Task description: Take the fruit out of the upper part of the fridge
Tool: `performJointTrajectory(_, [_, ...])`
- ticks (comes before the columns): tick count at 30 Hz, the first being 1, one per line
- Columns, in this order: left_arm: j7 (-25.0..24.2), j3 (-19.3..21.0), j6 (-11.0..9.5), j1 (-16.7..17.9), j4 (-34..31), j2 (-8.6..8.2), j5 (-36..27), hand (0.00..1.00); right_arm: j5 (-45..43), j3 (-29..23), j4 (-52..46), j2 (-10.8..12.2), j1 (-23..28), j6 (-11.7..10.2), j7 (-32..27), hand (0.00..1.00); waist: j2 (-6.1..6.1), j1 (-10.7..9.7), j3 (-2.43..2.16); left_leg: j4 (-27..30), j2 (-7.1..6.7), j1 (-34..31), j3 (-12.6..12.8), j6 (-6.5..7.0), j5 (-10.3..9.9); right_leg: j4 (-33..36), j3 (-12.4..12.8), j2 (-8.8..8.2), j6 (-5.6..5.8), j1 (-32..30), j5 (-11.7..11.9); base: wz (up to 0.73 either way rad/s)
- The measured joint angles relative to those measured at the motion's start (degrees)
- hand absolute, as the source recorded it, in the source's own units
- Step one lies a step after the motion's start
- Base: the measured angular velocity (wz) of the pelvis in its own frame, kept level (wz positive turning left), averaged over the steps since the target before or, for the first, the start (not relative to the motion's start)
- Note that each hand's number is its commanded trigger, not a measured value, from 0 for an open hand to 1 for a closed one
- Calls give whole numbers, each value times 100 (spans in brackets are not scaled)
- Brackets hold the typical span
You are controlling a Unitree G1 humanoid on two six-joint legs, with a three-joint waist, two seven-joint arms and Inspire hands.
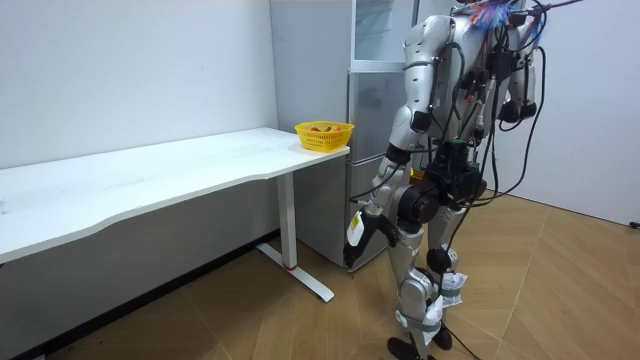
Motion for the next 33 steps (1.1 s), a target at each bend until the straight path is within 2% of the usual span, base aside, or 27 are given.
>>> performJointTrajectory(1, [59, 115, -11, 27, -67, 8, 1, 0, 72, -214, -2, -3, 4, -42, -108, 0, -60, 8, 6, 7, 3, 2, -2, -4, 3, -26, -5, 2, -5, -8, 2, 0])
performJointTrajectory(5, [73, 219, -12, 30, -93, 8, 11, 0, 148, -576, -2, -3, 1, -106, -334, 0, -112, 14, 9, 6, 3, 0, -14, -5, 3, -84, -26, 0, -11, -23, 14, 0])
performJointTrajectory(7, [45, 267, -14, 21, -93, 7, 9, 0, 196, -609, -2, -3, -17, -182, -355, 0, -108, 28, 10, 2, -1, -2, -23, -4, 2, -84, -23, -1, -8, -23, 15, 0])
performJointTrajectory(11, [-61, 374, -12, 59, -92, 5, 15, 0, 205, -633, -2, -3, -132, -182, -378, 0, -72, 33, 22, -15, -3, -9, -67, -5, 1, -85, -42, 2, -7, -29, 16, 4])
performJointTrajectory(13, [-110, 456, -12, 93, -92, 0, 58, 0, 208, -812, -2, -6, -269, -184, -431, 0, -47, 47, 25, -37, -6, -10, -94, -5, 1, -84, -67, 1, -7, -31, 14, 6])
performJointTrajectory(16, [-125, 626, -10, 193, -92, -21, 67, 0, 204, -861, -2, -15, -366, -193, -475, 0, -7, 41, 14, -36, -7, -12, -102, -6, 2, -82, -71, 0, -10, -30, 8, 0])
performJointTrajectory(24, [-236, 810, 13, 215, -93, -81, 303, 0, 145, -866, -1, -21, -425, -179, -451, 0, -14, 48, 14, -22, -13, -31, -101, -11, 8, -70, -47, -2, -6, -52, 3, 0])
performJointTrajectory(28, [-312, 840, -3, 169, -99, -83, 301, 0, 145, -819, -2, -21, -422, -180, -102, 0, -23, 39, 19, 21, -5, -36, -101, -11, 9, -72, -68, -10, -8, -29, 3, 0])
performJointTrajectory(33, [-358, 811, -129, 155, -104, -83, 273, 0, -113, -667, -2, -43, -421, -175, 493, 0, -50, 59, 34, 49, 2, -28, -97, -12, 9, -62, -70, -10, -13, -23, 5, 0])
